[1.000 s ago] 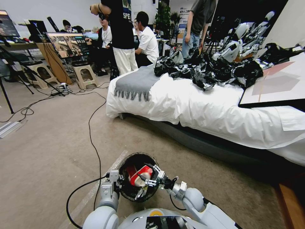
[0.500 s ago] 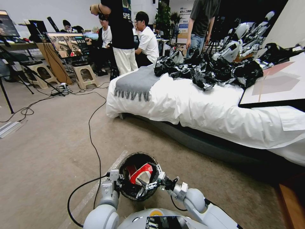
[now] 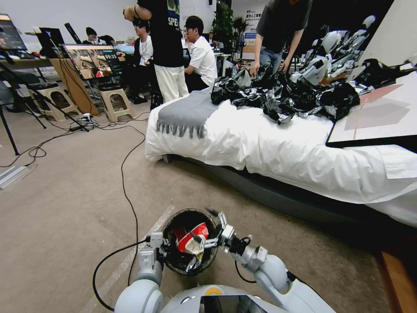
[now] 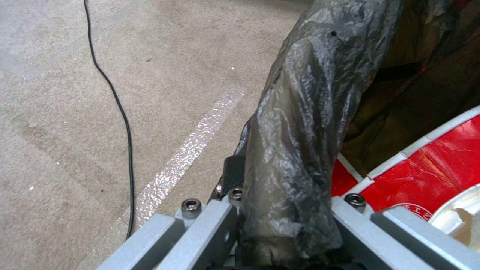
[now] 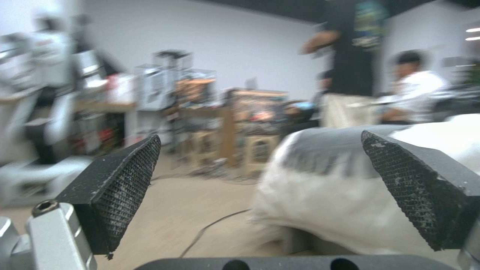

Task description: Pick up the trash bin, then pick up the garbage from the floor and place it into the trash bin.

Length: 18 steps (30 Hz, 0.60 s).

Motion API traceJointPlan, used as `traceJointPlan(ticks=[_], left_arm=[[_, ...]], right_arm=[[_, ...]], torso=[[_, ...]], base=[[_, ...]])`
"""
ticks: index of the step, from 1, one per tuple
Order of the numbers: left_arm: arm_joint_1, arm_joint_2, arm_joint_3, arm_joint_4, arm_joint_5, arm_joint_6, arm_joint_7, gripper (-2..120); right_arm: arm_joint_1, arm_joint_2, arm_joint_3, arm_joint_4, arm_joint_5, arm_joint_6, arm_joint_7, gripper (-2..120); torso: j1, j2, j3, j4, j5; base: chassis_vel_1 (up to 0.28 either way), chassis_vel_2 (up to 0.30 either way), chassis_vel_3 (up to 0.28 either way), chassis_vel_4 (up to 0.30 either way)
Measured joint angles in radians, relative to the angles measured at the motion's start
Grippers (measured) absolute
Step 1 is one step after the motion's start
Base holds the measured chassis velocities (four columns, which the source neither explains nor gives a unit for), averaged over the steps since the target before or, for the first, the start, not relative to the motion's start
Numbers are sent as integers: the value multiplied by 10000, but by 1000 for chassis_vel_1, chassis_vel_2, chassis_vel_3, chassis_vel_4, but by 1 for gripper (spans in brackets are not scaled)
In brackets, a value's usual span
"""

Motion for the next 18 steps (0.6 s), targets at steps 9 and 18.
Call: traceJointPlan(ticks=[9, 18], left_arm=[[47, 18, -65, -55, -1, -54, 2, 0], [83, 49, -104, -130, -53, -83, 1, 0]], right_arm=[[-1245, 1228, 1046, -264, -759, 238, 1278, 100], [-1788, 1499, 1813, -1157, -987, 869, 1567, 100]], torso=[[0, -1, 0, -1, 0], [0, -1, 0, 0, 1]], base=[[0, 0, 0, 0], [0, 0, 0, 0]])
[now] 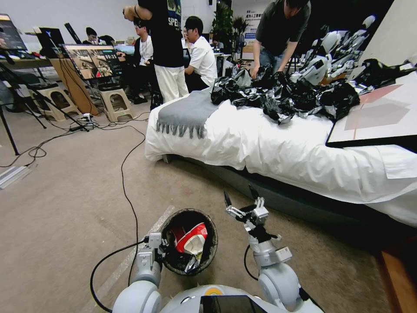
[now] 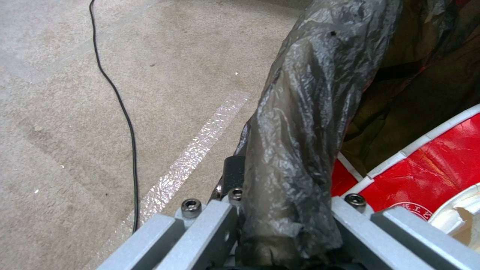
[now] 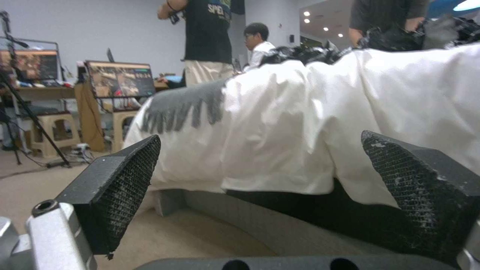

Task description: Pick up the trash bin, then pick up the garbage from the floor and place it into the trash bin.

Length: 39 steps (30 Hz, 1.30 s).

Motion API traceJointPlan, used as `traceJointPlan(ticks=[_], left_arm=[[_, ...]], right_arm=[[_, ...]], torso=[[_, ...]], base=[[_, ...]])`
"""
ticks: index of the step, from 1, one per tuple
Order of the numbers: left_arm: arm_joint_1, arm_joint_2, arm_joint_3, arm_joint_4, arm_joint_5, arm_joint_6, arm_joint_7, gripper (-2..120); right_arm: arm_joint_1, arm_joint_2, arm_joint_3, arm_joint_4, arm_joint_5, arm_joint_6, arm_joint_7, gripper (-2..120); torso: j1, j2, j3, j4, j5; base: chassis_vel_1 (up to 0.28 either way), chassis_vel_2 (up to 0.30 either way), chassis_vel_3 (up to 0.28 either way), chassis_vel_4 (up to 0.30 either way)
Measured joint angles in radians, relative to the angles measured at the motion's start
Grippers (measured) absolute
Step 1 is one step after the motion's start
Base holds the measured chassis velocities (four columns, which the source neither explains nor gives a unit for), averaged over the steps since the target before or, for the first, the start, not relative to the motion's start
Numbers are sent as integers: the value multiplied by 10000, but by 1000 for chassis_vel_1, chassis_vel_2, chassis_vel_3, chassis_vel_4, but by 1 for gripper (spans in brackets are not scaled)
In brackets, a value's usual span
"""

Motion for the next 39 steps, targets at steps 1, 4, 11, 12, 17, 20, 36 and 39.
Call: traceJointPlan(ticks=[1, 4, 11, 12, 17, 20, 36, 39], left_arm=[[2, 8, -10, -10, -7, -1, 0, 0], [-19, -8, -10, -39, -14, 0, 0, 0], [-21, -21, -26, -113, -19, 0, 3, 0], [-22, -21, -33, -126, -25, -1, 3, 0], [-53, -20, -73, -142, -59, -1, 3, 0], [-59, -18, -77, -143, -69, -1, 3, 0], [-63, -23, -110, -215, -35, -1, 47, 0], [-66, -29, -92, -227, -22, -1, 52, 0]], right_arm=[[-85, -10, 158, -117, 3, 82, 14, 100], [-102, -19, 349, -280, -8, 180, 41, 100], [-94, 8, 430, -361, -21, 269, 23, 100], [-81, 17, 420, -363, -28, 271, 5, 100], [-36, 49, 382, -456, -80, 297, -36, 100], [-19, 57, 373, -519, -124, 326, -49, 100], [86, 90, 311, -767, -333, 425, -101, 100], [95, 98, 312, -798, -347, 436, -122, 100]], torso=[[0, 1, 0, 0, -1], [0, 0, 0, 0, 0], [0, 0, 0, 0, 0], [0, 0, 0, 0, -1], [0, 1, 0, 0, 0], [0, 0, 0, 0, -1], [0, 0, 0, 1, -1], [0, 0, 0, 1, -1]], base=[[0, 0, 0, 0], [0, 0, 0, 0], [0, 0, 0, 0], [0, 0, 0, 0], [48, 34, 46, 46], [75, 68, 77, 99], [103, 108, 108, 110], [132, 123, 139, 137]])
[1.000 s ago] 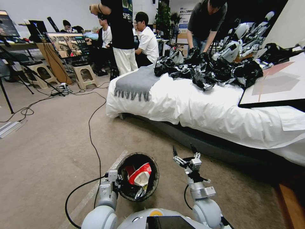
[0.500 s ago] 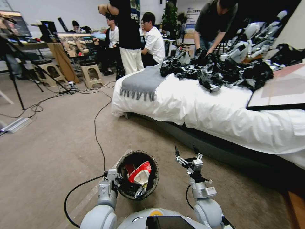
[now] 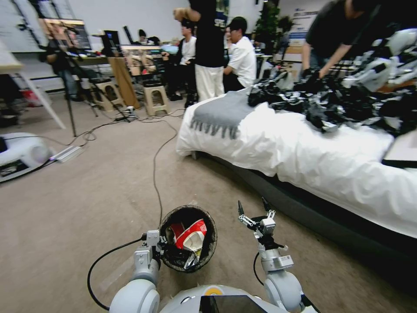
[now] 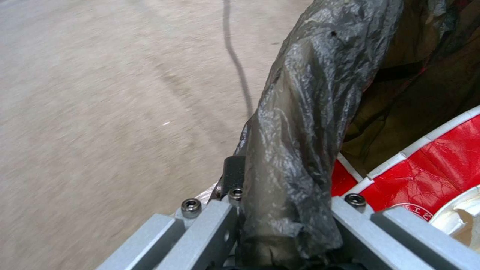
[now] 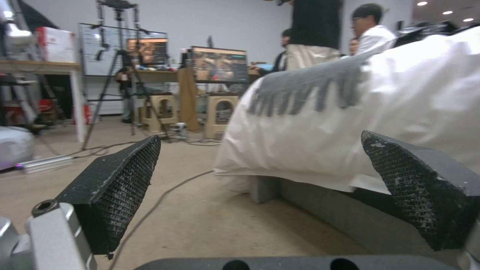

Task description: Pick up the trash bin, then pick up the garbage from the floor and place it into the trash bin.

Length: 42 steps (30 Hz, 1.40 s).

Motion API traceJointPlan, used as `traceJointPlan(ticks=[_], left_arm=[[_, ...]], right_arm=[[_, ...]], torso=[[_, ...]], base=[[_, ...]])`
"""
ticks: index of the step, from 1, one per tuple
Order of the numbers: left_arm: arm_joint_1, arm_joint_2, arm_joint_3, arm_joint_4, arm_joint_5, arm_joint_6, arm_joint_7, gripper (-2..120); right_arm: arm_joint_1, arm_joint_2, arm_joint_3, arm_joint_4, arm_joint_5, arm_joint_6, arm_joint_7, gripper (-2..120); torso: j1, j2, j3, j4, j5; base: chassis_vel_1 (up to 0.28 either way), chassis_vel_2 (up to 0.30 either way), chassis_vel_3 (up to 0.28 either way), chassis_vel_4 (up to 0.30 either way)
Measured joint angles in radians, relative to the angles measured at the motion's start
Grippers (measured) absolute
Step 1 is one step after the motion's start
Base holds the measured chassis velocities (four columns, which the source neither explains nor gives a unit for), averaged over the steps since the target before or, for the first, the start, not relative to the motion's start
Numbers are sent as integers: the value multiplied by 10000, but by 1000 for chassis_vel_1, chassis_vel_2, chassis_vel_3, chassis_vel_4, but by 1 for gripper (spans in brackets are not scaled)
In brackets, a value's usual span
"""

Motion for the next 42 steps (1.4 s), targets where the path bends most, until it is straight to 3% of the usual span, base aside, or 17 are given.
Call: traceJointPlan(ticks=[38, 42], left_arm=[[79, 44, 96, -47, 116, -112, 66, 0], [110, 40, 90, 22, 191, -368, 111, 0]], right_arm=[[302, 2, 74, -175, 8, -47, -247, 100], [330, 8, 66, -208, 12, -7, -319, 100]], torso=[[0, 0, 0, -3, 0], [0, 0, 0, 2, 0]], base=[[122, 123, 124, 120], [128, 109, 119, 132]])
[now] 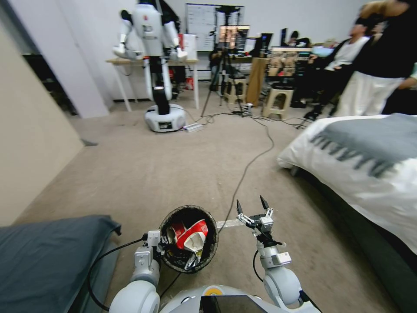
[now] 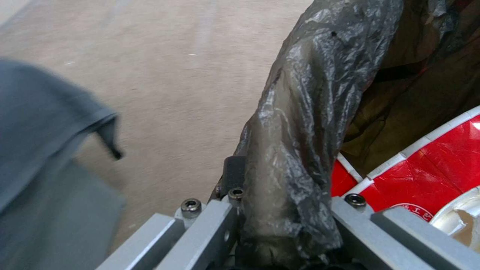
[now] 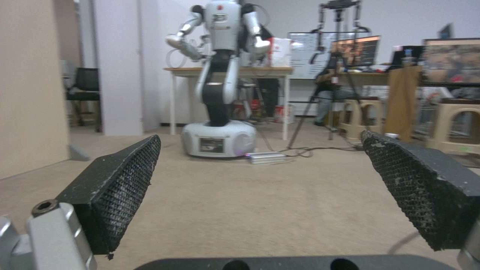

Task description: Pick up the trash bin, then pick up the garbage from the floor and place it into the trash bin.

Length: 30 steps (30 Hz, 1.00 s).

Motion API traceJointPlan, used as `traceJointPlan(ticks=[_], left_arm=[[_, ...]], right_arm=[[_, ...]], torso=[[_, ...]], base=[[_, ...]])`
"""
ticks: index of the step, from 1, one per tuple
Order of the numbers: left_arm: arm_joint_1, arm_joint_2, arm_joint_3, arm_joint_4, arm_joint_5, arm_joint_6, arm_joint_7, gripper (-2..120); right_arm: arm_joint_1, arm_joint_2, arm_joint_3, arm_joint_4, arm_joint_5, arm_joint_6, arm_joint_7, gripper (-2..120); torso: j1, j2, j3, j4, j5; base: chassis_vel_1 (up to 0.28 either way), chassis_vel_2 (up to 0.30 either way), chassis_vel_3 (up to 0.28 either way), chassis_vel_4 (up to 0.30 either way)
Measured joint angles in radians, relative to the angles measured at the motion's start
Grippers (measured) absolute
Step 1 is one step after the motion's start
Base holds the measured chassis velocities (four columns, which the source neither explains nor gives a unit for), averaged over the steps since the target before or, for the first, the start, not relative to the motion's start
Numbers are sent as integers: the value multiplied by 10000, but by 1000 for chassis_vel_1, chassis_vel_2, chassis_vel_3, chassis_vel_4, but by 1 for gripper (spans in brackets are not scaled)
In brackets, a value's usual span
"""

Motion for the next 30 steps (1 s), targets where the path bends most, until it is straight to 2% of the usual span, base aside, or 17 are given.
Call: traceJointPlan(ticks=[6, 10, 30], left_arm=[[21, -30, 59, 78, 47, -220, 51, 0], [16, -35, 94, 100, 47, -257, 80, 0], [-80, 15, 148, 215, -81, -173, 114, 0]], right_arm=[[11, 9, -8, -9, 6, 27, -29, 100], [26, 1, 13, 4, 18, 34, -36, 100], [48, 28, 5, 29, 27, 54, -94, 100]], torso=[[1, 0, 0, 1, 0], [0, 0, 0, -7, 0], [0, 0, 0, -2, 1]], base=[[86, 89, 101, 85], [0, 0, 0, 0], [0, 0, 0, 0]])
